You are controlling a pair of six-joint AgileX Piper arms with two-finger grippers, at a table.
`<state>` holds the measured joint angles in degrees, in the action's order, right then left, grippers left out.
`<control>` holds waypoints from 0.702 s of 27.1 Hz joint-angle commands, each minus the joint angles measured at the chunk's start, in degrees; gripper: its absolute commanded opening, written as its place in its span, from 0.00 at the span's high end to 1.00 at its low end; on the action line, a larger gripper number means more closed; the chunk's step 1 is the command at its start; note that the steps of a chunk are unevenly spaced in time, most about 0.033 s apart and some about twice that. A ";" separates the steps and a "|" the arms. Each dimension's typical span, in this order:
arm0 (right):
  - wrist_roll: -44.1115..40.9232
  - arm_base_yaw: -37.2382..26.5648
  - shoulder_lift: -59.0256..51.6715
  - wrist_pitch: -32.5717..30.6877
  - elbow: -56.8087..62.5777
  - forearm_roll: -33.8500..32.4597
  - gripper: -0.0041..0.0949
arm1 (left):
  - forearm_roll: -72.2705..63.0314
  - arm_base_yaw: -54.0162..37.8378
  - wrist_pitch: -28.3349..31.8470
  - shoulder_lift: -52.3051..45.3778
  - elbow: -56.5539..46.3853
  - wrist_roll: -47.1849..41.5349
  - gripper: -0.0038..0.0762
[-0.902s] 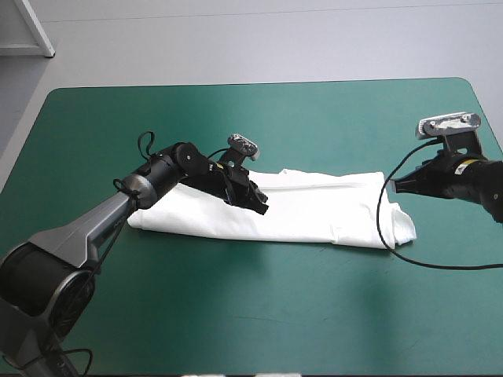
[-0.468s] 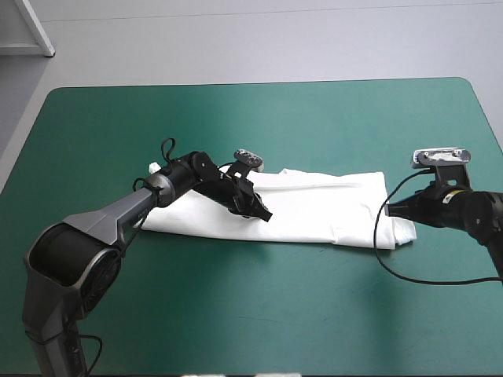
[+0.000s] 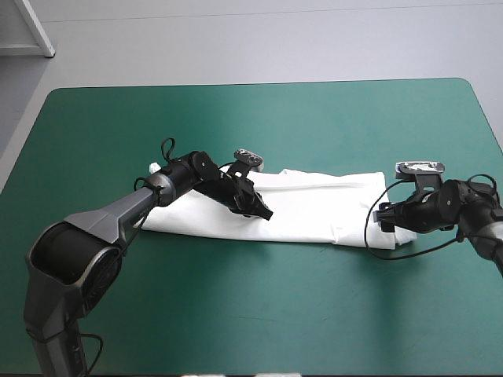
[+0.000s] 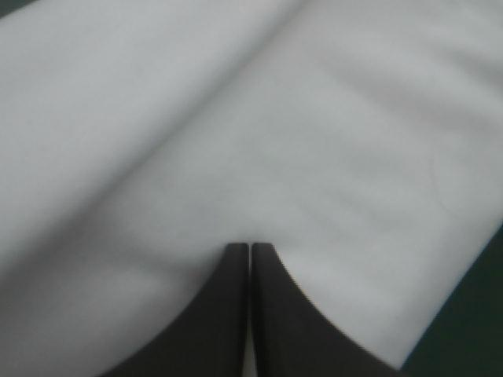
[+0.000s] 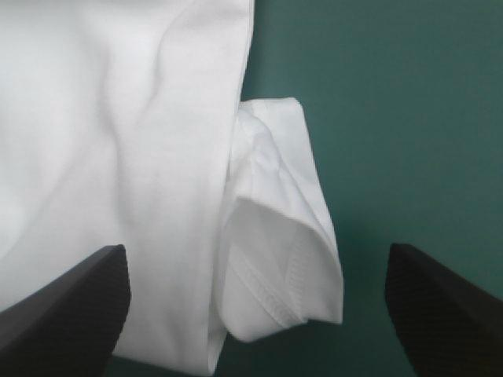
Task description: Fold the cloth
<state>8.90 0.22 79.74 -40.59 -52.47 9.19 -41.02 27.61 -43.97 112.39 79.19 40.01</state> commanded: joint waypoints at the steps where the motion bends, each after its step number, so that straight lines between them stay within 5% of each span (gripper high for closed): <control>1: 2.87 -0.38 2.02 4.30 -1.21 3.34 0.11 | -0.23 0.42 -1.07 -1.25 0.74 -0.30 0.93; 8: 8.35 -0.38 7.88 5.50 -1.21 10.48 0.12 | -0.23 0.42 -1.07 -1.25 0.74 -0.30 0.93; 11: 12.36 -0.28 8.76 4.93 -1.21 15.00 0.22 | -0.23 0.42 -0.75 -1.25 0.74 -0.30 0.93; 13: 16.43 -0.28 8.76 4.30 -1.21 18.86 0.37 | -0.18 0.42 -0.68 -1.25 0.74 -0.30 0.93; 17: 20.50 -0.28 8.76 2.88 -1.21 22.14 0.94 | -0.18 0.42 -0.39 -1.25 0.74 -0.30 0.93; 19: 21.30 -0.28 8.76 2.88 -1.50 22.14 0.96 | -0.18 0.42 -0.39 -1.25 0.74 -0.30 0.93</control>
<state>28.36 0.20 90.28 -37.60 -52.54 29.83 -41.02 27.61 -43.93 112.45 79.30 40.01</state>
